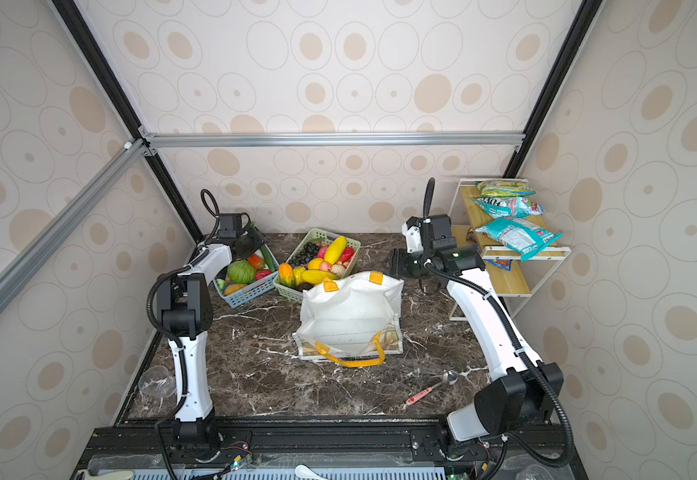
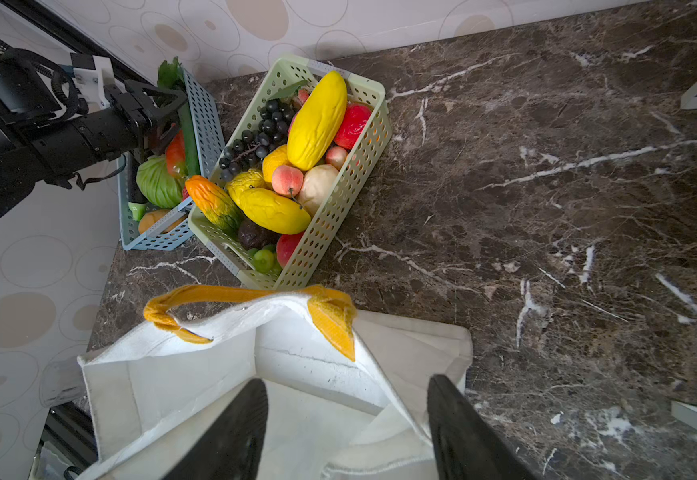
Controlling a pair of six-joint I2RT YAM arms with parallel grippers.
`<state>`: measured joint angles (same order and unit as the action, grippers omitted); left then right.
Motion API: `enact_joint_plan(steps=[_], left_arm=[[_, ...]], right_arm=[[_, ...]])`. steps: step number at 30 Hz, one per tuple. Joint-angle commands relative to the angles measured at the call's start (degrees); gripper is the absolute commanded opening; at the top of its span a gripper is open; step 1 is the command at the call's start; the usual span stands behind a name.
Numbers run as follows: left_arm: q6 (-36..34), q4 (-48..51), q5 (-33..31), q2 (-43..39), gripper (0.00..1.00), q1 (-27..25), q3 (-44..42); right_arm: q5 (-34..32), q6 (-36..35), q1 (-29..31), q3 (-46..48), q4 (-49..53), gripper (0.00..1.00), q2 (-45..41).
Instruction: Place the food into the grocery bag and tie it
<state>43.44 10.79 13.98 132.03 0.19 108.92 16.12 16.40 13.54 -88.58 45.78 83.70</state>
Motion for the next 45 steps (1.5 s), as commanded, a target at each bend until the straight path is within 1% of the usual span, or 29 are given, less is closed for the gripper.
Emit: enact_joint_plan(steps=[1,5,13,19,24,26,30,34,35,37,41,43,45], left_arm=[[0.35,4.06,-1.33,3.06,0.54,-0.72,0.5],[2.27,2.45,-1.57,3.07,0.51,-0.89,0.13],[6.42,-5.0,3.07,2.03,0.44,-0.8,-3.17],[7.67,-8.31,7.06,0.9,0.45,-0.34,-5.06],[6.8,-8.06,6.85,0.29,0.47,0.05,-6.2],[5.25,-6.6,5.3,0.12,0.48,0.1,-5.98],[0.85,-1.2,0.03,-0.4,0.47,-0.18,-4.35],[-2.84,1.62,-4.13,-2.76,0.47,-1.13,-4.45],[-4.02,2.58,-5.81,-3.41,0.48,-1.51,-4.06],[-7.38,5.95,-9.64,-4.72,0.53,-2.55,-2.05],[-11.12,10.64,-13.98,-6.83,0.58,-3.84,0.84],[-11.63,12.75,-15.31,-8.27,0.6,-4.6,0.54],[-11.38,13.38,-15.92,-9.97,0.62,-5.81,-1.96]], right_arm=[[0.49,0.17,0.43,0.41,-0.42,0.64,-1.09],[0.81,0.45,0.52,0.72,-0.91,0.63,-0.99],[0.41,0.26,0.61,1.38,-0.74,0.62,-1.88],[0.37,0.38,0.6,2.0,-0.78,0.62,-2.23],[0.67,0.52,0.61,2.09,-1.06,0.62,-2.27],[0.74,0.55,0.6,2.26,-1.13,0.62,-2.31],[0.98,0.81,0.65,2.44,-1.44,0.62,-2.49],[1.01,0.83,0.85,2.12,-1.61,0.62,-2.27],[1.03,0.83,0.85,2.01,-1.57,0.62,-2.23],[0.96,0.91,0.92,2.0,-1.57,0.62,-2.14],[0.94,0.91,1.03,2.0,-1.48,0.62,-2.2],[1.0,1.08,1.05,2.01,-1.4,0.62,-2.23],[0.95,0.85,1.14,1.96,-1.31,0.62,-2.44]])
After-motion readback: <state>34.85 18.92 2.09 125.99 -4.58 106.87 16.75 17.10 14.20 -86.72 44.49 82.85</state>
